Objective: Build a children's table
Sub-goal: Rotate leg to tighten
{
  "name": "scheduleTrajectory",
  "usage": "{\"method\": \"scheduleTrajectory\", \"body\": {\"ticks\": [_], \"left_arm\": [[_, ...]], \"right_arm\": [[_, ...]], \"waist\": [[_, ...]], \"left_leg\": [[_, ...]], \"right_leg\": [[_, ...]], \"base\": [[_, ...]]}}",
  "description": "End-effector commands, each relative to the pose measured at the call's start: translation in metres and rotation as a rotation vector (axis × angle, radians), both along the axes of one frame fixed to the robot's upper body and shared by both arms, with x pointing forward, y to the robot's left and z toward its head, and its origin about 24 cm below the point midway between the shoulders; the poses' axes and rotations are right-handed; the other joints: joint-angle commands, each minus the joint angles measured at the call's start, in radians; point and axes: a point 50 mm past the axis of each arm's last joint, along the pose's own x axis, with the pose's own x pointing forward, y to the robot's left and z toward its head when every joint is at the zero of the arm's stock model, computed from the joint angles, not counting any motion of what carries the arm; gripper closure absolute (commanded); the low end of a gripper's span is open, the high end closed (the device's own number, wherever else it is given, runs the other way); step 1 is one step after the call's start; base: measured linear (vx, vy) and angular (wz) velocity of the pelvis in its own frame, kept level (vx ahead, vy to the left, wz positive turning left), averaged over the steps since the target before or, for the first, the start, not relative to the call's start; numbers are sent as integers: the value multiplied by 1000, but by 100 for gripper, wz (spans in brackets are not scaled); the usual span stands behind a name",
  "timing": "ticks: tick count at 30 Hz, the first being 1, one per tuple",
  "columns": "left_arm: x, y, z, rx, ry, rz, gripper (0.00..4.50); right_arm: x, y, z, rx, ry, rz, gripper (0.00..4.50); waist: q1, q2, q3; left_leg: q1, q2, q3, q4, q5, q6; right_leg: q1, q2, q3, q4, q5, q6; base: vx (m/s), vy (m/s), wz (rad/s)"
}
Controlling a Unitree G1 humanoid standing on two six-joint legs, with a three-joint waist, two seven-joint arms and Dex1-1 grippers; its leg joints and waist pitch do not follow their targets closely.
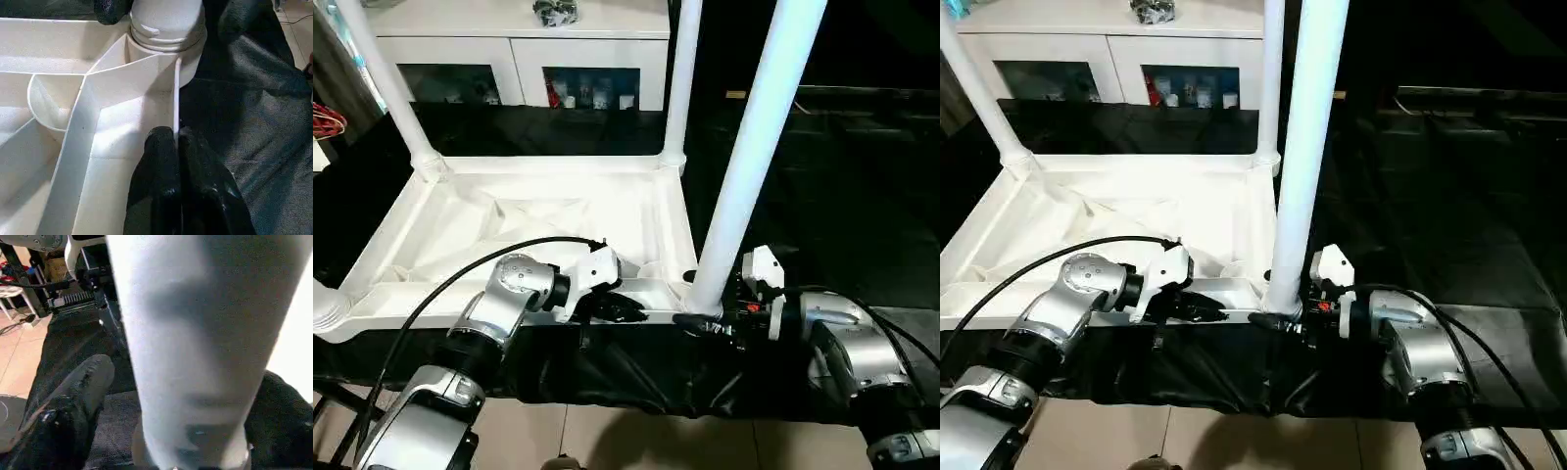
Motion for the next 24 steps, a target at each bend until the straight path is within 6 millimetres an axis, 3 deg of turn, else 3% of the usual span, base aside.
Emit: {"method": "scheduleTrajectory", "body": {"ticks": [1,8,15,24], "left_arm": [[1,-2,7,-23,-32,-11,450],[1,-1,6,-20,-25,-12,450],[2,1,7,-17,-21,-9,450],[3,3,7,-15,-22,0,450]], "right_arm": [[1,3,2,2,9,36,82],[1,1,1,1,24,42,128],[1,2,0,-7,34,55,206],[-1,4,-4,-12,51,67,243]], "waist": [[3,-12,-62],[3,-11,-63],[4,-12,-63],[5,-13,-63]], "left_leg": [[-3,34,-4,-50,-144,92],[-3,34,-5,-49,-143,92],[-3,34,-5,-49,-141,91],[-3,33,-5,-49,-152,85]], "right_leg": [[61,-62,46,-61,-173,-204],[62,-61,46,-59,-161,-208],[62,-62,46,-58,-160,-210],[63,-62,46,-60,-187,-201]], "base": [[0,0,0],[0,0,0],[0,0,0],[0,0,0]]}}
